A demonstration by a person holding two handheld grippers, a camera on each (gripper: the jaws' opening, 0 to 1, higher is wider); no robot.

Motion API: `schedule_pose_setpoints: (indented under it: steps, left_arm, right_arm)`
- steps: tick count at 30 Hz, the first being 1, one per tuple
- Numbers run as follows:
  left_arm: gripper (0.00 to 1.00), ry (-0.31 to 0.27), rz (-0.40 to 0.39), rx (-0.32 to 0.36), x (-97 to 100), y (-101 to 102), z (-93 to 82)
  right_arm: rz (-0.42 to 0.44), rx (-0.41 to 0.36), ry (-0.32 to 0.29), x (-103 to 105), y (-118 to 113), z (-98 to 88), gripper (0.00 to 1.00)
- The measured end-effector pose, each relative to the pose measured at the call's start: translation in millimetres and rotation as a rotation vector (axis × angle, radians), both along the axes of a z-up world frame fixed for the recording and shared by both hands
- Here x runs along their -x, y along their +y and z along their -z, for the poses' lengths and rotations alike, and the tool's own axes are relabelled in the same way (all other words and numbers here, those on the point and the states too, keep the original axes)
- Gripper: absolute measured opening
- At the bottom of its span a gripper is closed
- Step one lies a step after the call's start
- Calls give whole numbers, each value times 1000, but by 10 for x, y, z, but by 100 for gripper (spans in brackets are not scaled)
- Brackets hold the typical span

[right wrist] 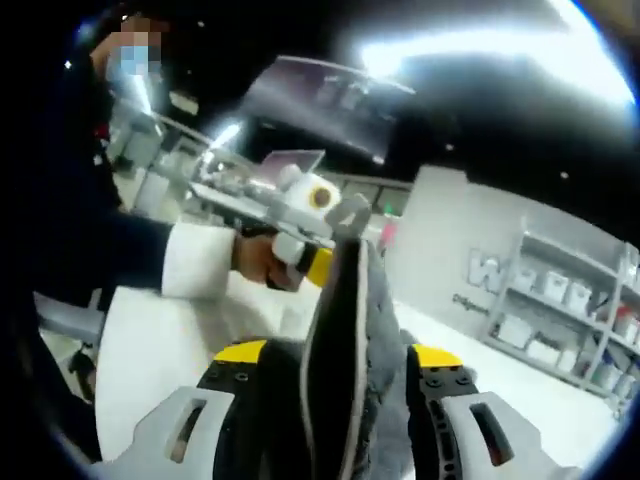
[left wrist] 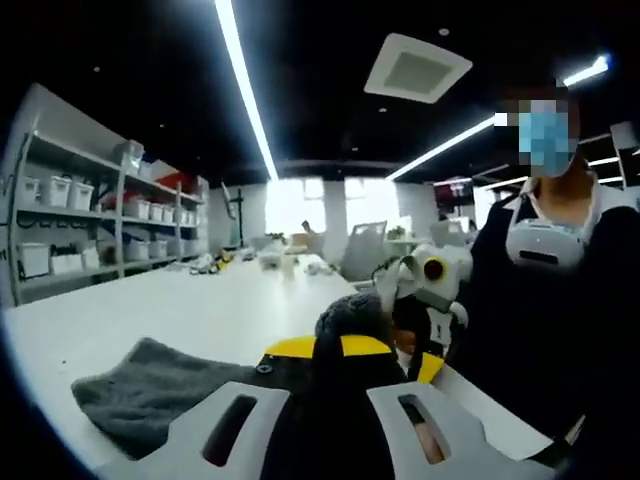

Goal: Open the folded towel by lifting each exposed corner and separating the folded layers until the towel lies flat within the target outline without major curled edges

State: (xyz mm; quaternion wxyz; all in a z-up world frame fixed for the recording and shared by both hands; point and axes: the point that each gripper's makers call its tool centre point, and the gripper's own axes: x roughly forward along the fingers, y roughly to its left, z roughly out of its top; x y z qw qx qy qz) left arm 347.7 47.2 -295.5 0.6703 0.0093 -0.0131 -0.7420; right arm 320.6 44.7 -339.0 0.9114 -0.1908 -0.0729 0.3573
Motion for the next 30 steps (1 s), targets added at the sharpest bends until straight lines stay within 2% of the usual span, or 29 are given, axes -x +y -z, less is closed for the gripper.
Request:
schedule_pose_setpoints:
  steps: [3, 6, 9, 11, 23, 30]
  left_arm:
    - [5, -3, 3, 15, 17, -11, -31]
    - [5, -19, -3, 20, 31, -30, -44]
    - [5, -31, -16, 25, 24, -34, -58]
    - [5, -43, -30, 30, 33, -45, -69]
    - [5, -84, -59, 97, 53, -85, -261]
    - [5, -104, -76, 92, -29, -100, -270]
  right_arm:
    - [30, 14, 17, -57, -55, 42, 44]
    - [48, 34, 27, -73, -105, 79, 32]
    - [50, 33, 38, -77, -140, 104, 31]
    - [64, 34, 54, -94, -185, 134, 27]
    - [141, -4, 127, -186, -379, 213, 27]
    - [165, -9, 155, -200, -443, 269, 28]
